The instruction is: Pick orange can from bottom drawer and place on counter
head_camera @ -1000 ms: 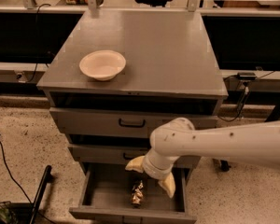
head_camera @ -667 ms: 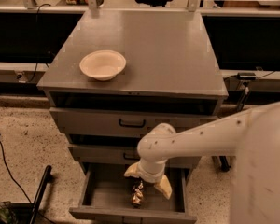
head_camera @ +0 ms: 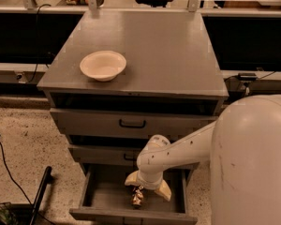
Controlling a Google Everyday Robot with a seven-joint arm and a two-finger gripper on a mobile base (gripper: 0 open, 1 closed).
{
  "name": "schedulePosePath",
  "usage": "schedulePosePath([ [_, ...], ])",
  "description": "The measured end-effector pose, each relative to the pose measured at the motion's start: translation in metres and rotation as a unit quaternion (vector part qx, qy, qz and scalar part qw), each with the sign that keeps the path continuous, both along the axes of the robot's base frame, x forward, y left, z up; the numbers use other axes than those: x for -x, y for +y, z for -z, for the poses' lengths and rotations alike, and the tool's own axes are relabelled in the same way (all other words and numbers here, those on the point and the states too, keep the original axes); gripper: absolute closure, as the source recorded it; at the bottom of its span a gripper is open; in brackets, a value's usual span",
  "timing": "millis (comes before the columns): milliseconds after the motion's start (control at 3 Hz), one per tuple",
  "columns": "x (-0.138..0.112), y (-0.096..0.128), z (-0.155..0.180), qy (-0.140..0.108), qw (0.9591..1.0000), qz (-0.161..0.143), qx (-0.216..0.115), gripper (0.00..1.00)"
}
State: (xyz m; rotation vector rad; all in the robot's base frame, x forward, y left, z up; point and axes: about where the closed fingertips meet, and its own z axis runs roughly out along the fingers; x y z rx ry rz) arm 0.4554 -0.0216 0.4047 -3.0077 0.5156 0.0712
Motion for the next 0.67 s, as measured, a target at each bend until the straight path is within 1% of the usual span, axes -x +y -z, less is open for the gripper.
schedulePosePath([
  [333, -0.001, 0.001, 0.006, 0.007, 0.9999, -0.005, 0.005, 0.00],
  [667, 0.011, -0.018, 0.043, 0.006, 0.9999, 0.009, 0.002, 0.00],
])
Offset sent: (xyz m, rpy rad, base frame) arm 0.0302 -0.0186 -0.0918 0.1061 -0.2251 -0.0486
